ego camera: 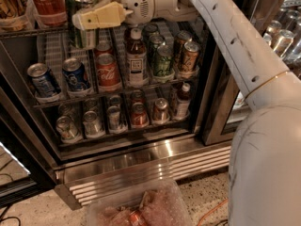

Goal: Pick green can from top shelf of fridge

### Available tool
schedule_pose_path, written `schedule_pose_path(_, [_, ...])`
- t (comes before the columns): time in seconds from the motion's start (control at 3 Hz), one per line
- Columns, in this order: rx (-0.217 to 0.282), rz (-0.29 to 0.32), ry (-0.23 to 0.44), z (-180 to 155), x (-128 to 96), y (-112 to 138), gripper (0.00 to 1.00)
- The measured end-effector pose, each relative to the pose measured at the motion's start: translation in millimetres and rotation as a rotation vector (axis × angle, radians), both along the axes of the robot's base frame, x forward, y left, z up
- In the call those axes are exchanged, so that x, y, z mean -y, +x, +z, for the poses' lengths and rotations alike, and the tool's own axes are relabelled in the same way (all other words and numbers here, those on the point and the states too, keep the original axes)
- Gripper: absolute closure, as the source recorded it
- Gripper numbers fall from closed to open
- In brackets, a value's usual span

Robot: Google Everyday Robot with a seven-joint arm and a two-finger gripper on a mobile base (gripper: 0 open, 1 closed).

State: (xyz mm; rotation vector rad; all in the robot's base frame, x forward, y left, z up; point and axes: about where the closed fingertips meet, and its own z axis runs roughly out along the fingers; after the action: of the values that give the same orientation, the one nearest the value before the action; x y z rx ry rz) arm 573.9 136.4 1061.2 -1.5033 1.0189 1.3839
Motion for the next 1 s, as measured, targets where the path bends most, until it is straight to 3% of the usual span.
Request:
schedule_pose_path(0.33, [0.000,-0.055,-0.074,7,6,-13,1.00])
schedule_pose_path(0.67, [-0.038,-0.101,-0.168,9,23,-35,1.00])
schedule_pose_path(1.0, [-0.039,-0.097,-0.177,9,22,-38,1.00])
